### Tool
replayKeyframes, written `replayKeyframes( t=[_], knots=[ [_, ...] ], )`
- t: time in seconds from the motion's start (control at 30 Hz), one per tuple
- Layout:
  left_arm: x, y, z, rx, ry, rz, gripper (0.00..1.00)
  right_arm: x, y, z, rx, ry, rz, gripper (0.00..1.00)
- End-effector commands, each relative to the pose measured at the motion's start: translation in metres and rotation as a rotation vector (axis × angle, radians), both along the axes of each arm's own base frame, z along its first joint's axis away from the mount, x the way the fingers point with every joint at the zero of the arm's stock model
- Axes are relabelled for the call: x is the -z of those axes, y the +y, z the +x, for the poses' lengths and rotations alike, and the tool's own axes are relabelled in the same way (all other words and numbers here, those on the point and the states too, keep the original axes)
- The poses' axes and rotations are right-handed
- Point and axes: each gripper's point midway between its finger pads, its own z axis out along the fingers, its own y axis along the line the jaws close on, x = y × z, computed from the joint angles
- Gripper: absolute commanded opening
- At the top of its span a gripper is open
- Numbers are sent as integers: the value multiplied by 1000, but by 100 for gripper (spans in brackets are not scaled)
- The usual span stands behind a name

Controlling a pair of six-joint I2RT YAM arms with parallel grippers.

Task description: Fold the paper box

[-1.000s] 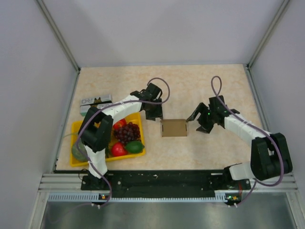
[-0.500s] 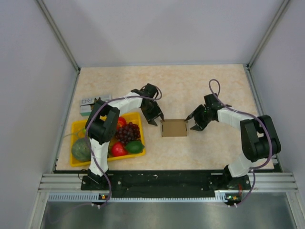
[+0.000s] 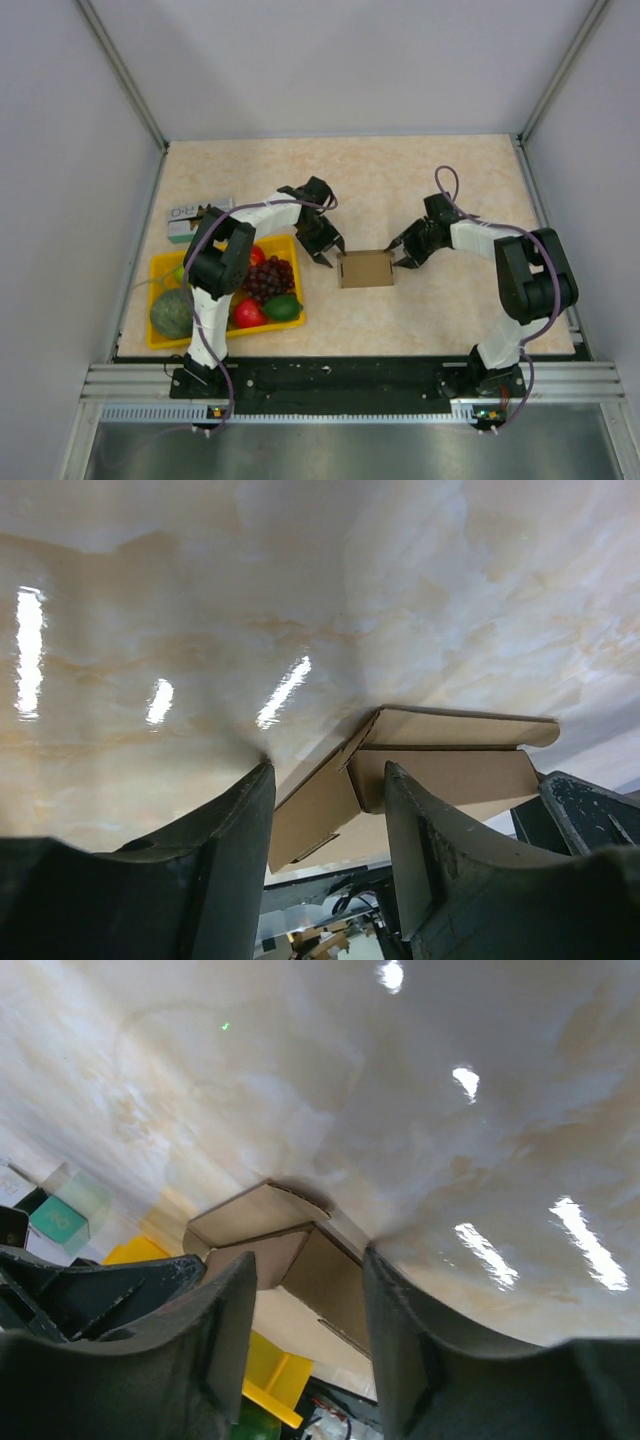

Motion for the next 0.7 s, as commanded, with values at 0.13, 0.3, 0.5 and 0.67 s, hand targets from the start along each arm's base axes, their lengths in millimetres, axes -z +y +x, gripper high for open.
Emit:
replayKeyframes(
  t=[0.13,0.3,0.5,0.67],
  knots=[
    [-11,-2,5,-43,-7,-17,49,-1,7,9,26,-31,63,37],
    [-21,-3,11,-43,-67,-29,36,-9,10,11,34,-55,75,28],
    [-45,-9,24,-9,-184,-64,22,-29,10,13,29,-126,80,21],
    [-71,-11,37,61,-337,-67,21,-53,6,21,0,-258,51,20]
  ],
)
